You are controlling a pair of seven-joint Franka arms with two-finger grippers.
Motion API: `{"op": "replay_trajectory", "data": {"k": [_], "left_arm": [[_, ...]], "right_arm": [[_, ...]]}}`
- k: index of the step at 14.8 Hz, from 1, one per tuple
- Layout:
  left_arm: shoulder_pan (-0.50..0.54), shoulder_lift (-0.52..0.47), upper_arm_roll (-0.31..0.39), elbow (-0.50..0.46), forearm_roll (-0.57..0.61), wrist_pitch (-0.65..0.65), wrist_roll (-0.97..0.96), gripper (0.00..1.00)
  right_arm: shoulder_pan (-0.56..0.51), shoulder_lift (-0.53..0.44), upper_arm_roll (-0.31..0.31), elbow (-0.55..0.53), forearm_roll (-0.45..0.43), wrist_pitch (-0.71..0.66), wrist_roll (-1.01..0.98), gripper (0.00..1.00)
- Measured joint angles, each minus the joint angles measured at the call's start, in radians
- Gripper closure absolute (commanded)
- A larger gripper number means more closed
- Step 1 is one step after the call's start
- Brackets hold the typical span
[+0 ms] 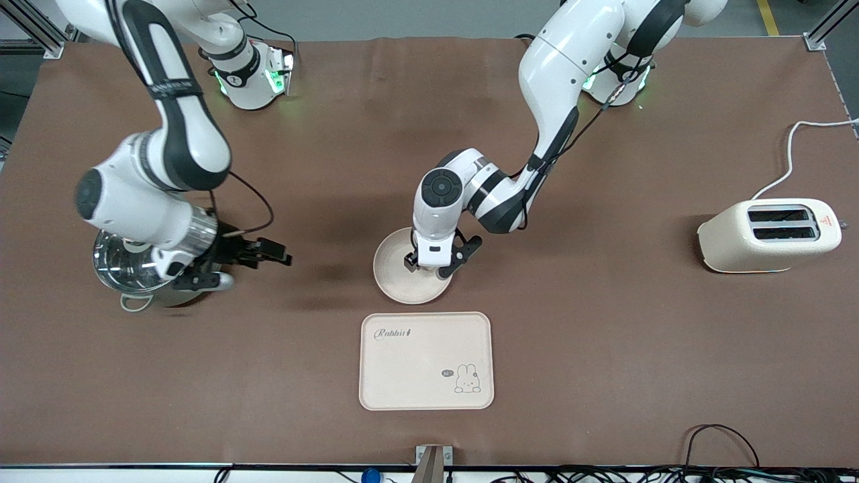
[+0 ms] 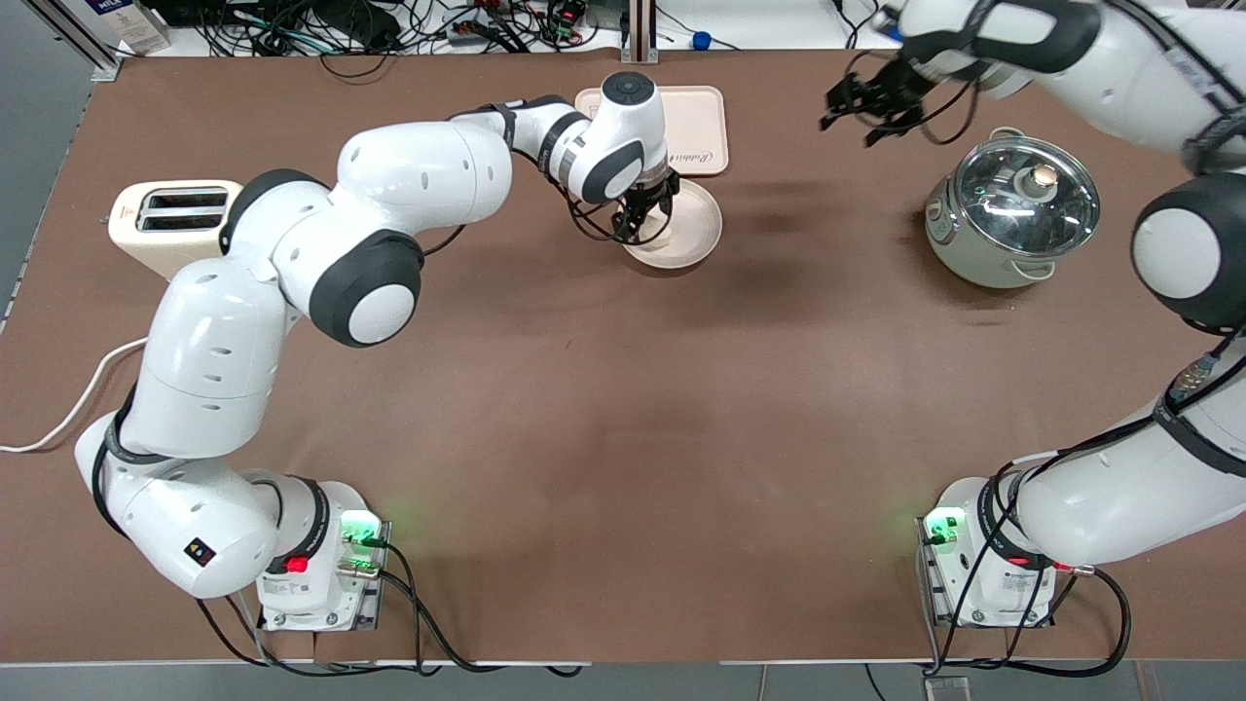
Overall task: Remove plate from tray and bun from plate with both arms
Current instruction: 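Lift the bun with the left gripper while the right gripper withdraws, then carry the bun with the left gripper toward the toaster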
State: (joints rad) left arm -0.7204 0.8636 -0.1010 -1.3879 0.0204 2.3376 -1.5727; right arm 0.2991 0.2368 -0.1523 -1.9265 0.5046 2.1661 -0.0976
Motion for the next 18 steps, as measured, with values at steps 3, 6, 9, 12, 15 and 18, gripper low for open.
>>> {"op": "replay_trajectory", "data": {"k": [3, 6, 9, 12, 15, 18], "left_arm": [[-0.007, 0.013, 0.001, 0.000, 0.000, 0.003, -0.003, 0.55], [-0.008, 0.024, 0.002, 0.001, 0.000, 0.003, -0.003, 0.89], [-0.007, 0.025, 0.008, 0.012, 0.000, 0.007, -0.003, 0.98], [-0.006, -0.004, 0.067, 0.042, 0.000, -0.008, -0.003, 0.98], [0.009, -0.079, 0.180, 0.049, 0.000, -0.087, 0.067, 0.98], [0.102, -0.132, 0.226, 0.037, 0.000, -0.167, 0.213, 0.98]], "right_arm": [[-0.053, -0.074, -0.041, 0.034, -0.152, -0.097, -0.026, 0.00], [-0.147, -0.151, -0.049, 0.062, -0.232, -0.218, -0.122, 0.00], [-0.225, -0.206, -0.053, 0.122, -0.283, -0.362, -0.152, 0.00], [-0.236, -0.223, -0.048, 0.236, -0.344, -0.501, -0.105, 0.00], [-0.222, -0.223, -0.034, 0.349, -0.413, -0.587, -0.050, 0.00], [-0.207, -0.222, -0.027, 0.392, -0.448, -0.596, -0.028, 0.00]]}}
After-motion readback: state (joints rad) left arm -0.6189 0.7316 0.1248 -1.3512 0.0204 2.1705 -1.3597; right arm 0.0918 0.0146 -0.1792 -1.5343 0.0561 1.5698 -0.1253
